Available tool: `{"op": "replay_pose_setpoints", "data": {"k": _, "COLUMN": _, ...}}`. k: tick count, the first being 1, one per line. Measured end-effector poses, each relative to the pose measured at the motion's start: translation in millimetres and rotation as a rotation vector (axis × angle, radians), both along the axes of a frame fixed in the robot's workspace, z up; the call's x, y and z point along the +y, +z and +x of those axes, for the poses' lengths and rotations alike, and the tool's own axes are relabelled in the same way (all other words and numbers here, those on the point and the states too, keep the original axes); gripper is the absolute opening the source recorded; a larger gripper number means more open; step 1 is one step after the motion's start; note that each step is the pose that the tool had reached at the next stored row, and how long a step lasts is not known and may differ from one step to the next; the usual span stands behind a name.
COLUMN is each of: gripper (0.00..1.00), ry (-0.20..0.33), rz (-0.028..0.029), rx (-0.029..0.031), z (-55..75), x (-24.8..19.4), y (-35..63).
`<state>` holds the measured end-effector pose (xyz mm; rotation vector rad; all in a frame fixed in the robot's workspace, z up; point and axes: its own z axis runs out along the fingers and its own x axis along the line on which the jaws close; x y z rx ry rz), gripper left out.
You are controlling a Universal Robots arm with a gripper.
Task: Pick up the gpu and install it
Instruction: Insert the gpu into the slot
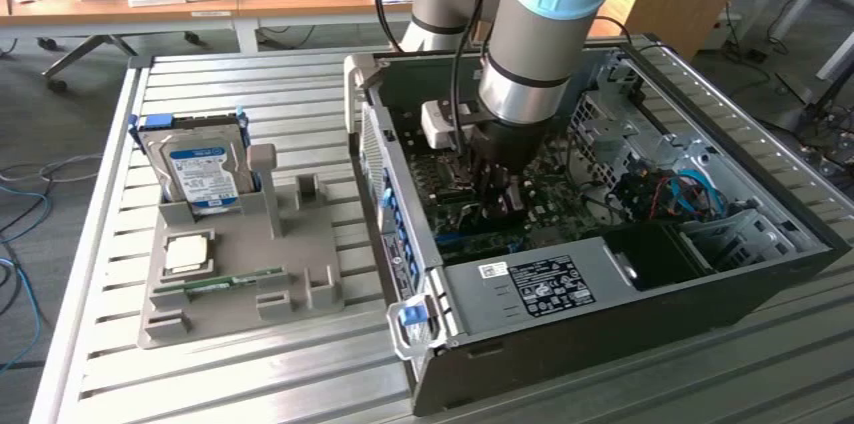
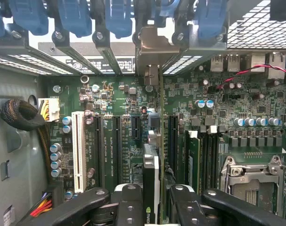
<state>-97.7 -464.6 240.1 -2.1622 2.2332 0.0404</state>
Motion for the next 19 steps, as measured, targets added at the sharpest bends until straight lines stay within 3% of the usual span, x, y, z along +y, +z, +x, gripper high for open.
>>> {"op": "replay_pose_setpoints", "data": {"k": 7, "gripper": 0.26, "ry": -0.001, "rz": 0.0003, "rx": 0.0014, "z": -0.6, "x": 0.0, "y": 0.1}}
{"op": "replay_pose_setpoints", "data": {"k": 10, "gripper": 0.27, "ry": -0.002, "rz": 0.0034, "rx": 0.0031, "z": -1.4, "x": 0.4, "y": -0.7}}
{"op": "replay_pose_setpoints", "data": {"k": 12, "gripper": 0.27, "ry": -0.001, "rz": 0.0018, "rx": 0.0037, "z": -0.9, "x": 0.3, "y": 0.0}}
{"op": "replay_pose_setpoints", "data": {"k": 14, "gripper": 0.33, "ry": -0.001, "rz": 0.0019, "rx": 0.0036, "z": -0.9, "x": 0.2, "y": 0.0}}
{"op": "replay_pose_setpoints", "data": {"k": 19, "gripper": 0.33, "ry": -0.001, "rz": 0.0016, "rx": 0.0038, "z": -0.8, "x": 0.2, "y": 7.7}}
